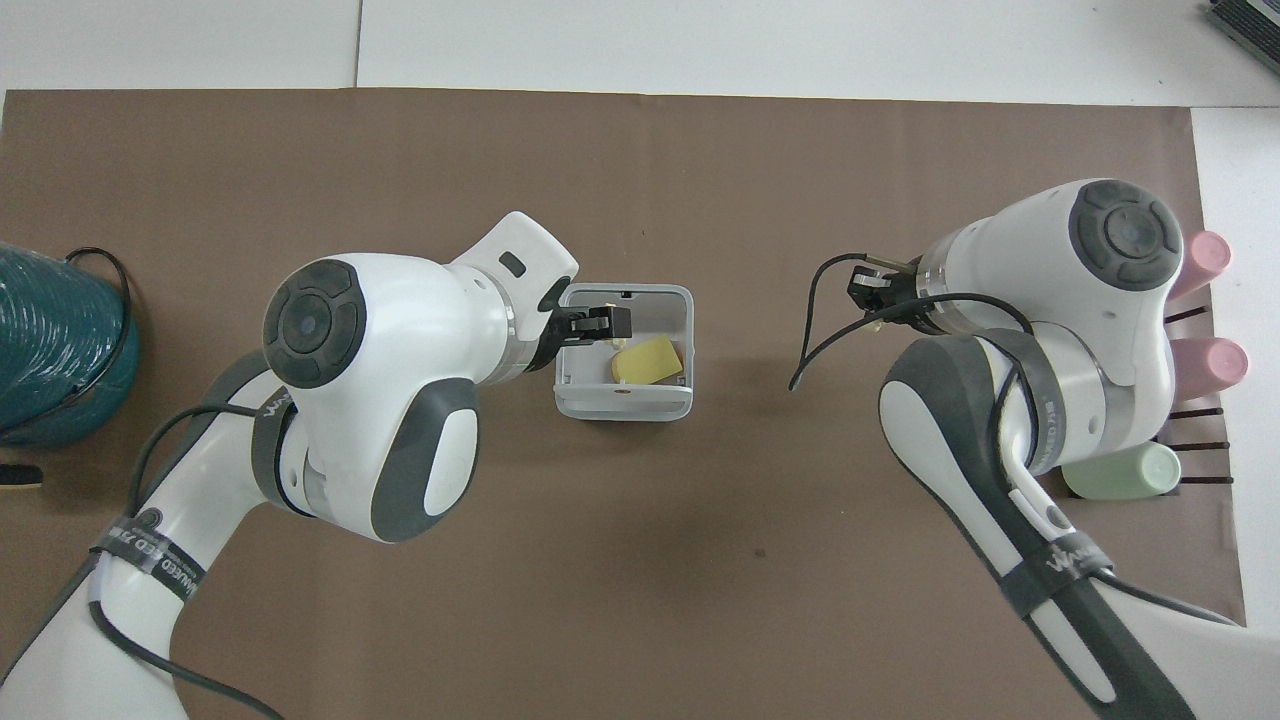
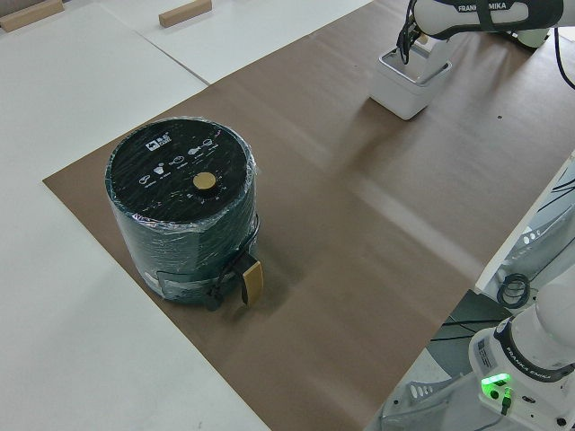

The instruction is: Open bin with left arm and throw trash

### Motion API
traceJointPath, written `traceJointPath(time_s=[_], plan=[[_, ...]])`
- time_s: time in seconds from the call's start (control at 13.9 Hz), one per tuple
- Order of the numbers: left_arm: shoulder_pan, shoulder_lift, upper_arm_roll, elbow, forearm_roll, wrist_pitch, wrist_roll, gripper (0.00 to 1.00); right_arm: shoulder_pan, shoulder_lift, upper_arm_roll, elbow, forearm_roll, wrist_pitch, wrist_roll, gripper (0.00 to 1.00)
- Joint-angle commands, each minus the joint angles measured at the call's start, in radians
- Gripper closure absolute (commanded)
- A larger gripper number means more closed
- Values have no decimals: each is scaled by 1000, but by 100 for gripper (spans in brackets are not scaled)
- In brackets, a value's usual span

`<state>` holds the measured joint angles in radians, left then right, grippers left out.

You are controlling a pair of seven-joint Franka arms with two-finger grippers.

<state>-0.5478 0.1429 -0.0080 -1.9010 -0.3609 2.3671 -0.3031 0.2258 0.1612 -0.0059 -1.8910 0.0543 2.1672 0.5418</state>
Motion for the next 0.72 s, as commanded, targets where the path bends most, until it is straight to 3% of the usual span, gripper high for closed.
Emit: traceJointPath(time_s=[0.0,0.43,0.65], plan=[[-12,6,13,16,-9,-26,-7,0,6,-34,18,1,28,-12,32,100],[-14,4,16,14,-6,-58,-8,0,43,-37,57,1,41,5,144,100],[3,-20,25,14,95,-124,-4,0,86,-17,57,62,111,13,249,100]])
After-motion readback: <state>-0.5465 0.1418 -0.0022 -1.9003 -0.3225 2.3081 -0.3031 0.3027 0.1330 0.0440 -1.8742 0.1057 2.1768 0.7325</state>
